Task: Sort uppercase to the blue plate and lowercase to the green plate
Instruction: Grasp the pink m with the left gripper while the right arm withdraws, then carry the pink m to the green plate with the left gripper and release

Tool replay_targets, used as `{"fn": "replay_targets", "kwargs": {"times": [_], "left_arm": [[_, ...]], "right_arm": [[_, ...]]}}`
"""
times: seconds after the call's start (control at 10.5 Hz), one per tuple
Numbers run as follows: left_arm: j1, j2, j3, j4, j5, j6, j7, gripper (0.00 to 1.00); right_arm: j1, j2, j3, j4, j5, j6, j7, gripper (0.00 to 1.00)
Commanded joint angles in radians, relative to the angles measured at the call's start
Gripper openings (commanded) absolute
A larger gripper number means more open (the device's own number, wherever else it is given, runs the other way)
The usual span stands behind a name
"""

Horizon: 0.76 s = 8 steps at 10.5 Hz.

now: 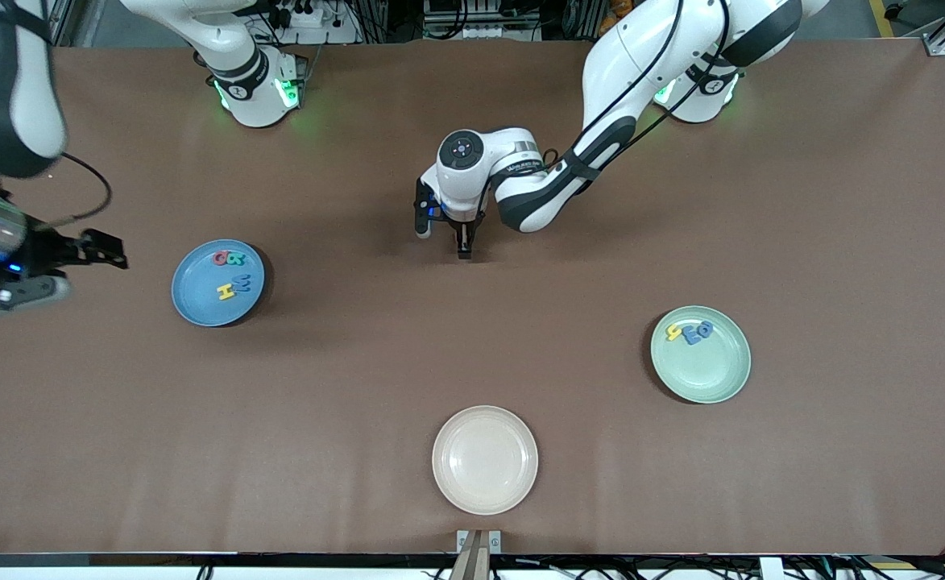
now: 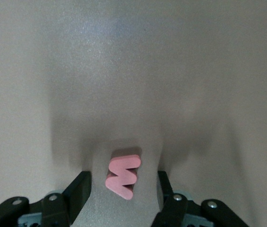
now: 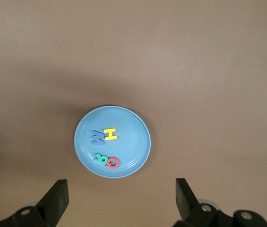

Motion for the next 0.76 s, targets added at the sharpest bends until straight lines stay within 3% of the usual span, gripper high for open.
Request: {"fn": "replay_targets", "kwargs": {"times": [0.0, 0.1, 0.38, 0.57, 0.67], "left_arm": [[0.001, 0.02, -0.003, 0.003, 0.03, 0.012, -0.004, 0.11], [0.007, 0.02, -0.003, 0.003, 0.03, 0.011, -0.003, 0.0], [0.062, -0.039, -0.011, 0.002, -0.027, -0.068, -0.012, 0.0], [0.227, -0.113, -0.084, 0.005, -0.106, -0.239, -0.006, 0.0], [0.3, -0.156, -0.087, 0.005, -0.157, -0.298, 0.002, 0.0]], "right_arm": [[-0.003, -0.005, 0.013, 0.08, 0.011, -0.057, 0.035, 1.0], [0.005, -0.029, 0.012, 0.08, 0.011, -0.054, 0.035, 1.0], [0.02, -0.042, 0.023, 0.137, 0.008, -0.077, 0.034, 1.0], [0.028, -0.045, 0.026, 0.14, 0.01, -0.077, 0.064, 1.0], [0.022, -0.046, 0.024, 0.138, 0.01, -0.083, 0.064, 1.0]]}}
